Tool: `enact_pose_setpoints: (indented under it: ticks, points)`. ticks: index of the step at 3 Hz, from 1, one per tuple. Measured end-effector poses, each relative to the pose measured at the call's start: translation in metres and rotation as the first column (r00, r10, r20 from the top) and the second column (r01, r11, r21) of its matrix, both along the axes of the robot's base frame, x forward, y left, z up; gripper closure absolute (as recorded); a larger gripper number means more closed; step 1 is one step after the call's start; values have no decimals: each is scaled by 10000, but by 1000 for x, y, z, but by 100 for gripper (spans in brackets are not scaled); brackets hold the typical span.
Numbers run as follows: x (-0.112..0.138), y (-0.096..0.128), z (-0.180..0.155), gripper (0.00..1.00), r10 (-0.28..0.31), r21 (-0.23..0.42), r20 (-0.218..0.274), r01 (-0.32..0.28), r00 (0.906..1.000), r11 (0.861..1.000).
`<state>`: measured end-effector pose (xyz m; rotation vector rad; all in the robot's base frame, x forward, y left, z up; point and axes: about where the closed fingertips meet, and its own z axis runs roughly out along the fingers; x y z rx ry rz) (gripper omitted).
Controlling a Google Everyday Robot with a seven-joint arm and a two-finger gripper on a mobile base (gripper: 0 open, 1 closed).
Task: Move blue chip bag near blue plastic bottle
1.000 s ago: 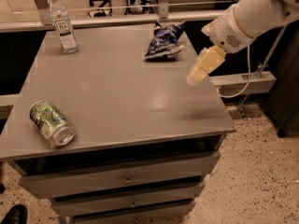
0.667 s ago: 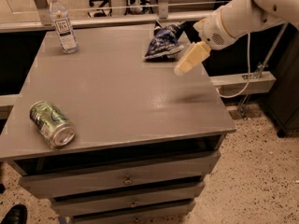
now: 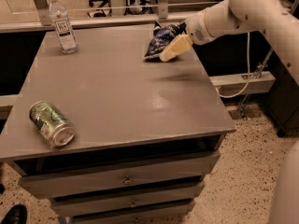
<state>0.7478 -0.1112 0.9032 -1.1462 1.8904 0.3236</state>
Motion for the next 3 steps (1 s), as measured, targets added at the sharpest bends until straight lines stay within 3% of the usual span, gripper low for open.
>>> enact_pose_setpoints:
  ticks: [1,2,3]
  points:
    - [32,4,-10,0,-299,262,-28,300,9995,9992]
    - [52,10,-22,24,-449,480,-150,455,9989,9978]
    - [55,13,-22,47,-401,609,-35,403,9992,9973]
